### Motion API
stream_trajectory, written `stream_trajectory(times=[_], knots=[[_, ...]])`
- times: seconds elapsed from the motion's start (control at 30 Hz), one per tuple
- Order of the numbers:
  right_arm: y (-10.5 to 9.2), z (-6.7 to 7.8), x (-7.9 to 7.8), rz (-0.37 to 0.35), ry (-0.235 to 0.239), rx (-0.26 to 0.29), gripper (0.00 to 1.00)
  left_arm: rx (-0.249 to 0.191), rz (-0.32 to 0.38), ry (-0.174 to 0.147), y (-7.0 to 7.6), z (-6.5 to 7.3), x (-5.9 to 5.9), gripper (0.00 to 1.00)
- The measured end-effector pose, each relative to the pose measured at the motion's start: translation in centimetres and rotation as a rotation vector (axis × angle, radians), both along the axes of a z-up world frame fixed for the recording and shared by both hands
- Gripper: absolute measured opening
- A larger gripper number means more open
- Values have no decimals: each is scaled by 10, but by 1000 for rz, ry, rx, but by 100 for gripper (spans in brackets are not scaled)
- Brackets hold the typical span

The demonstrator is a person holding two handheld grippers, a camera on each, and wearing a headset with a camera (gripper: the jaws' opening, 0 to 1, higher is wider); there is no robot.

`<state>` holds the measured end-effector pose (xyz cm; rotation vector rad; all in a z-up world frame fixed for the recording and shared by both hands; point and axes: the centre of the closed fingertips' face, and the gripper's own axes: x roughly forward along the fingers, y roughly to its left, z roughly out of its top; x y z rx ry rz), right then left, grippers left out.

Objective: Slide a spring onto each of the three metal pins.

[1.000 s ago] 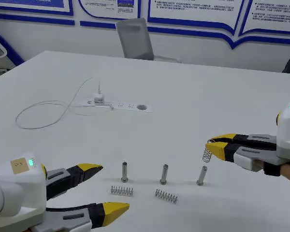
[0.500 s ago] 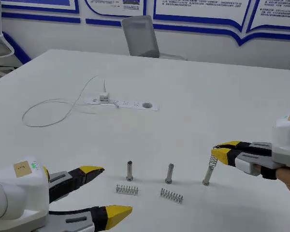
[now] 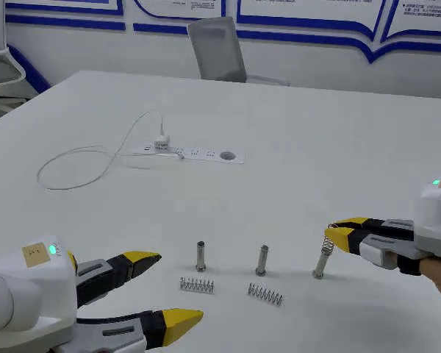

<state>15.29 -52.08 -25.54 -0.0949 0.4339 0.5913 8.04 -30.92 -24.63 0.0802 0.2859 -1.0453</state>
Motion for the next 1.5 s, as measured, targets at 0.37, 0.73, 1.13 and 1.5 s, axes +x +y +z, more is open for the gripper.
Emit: stream_trajectory(times=[0.37,0.73,1.13,1.5], knots=[[-1,-29,-2,4,46,-21,12,1,-1,2,0,-1,0,61],[1,-44,-6,-15,101,-48,12,-1,0,8,0,-3,-1,60],[-4,-55,-12,-20,132,-76,16,-5,1,5,0,-2,-2,60],[3,-59,-42,-1,164,-66,17,-12,-7,1,-4,0,-4,60]])
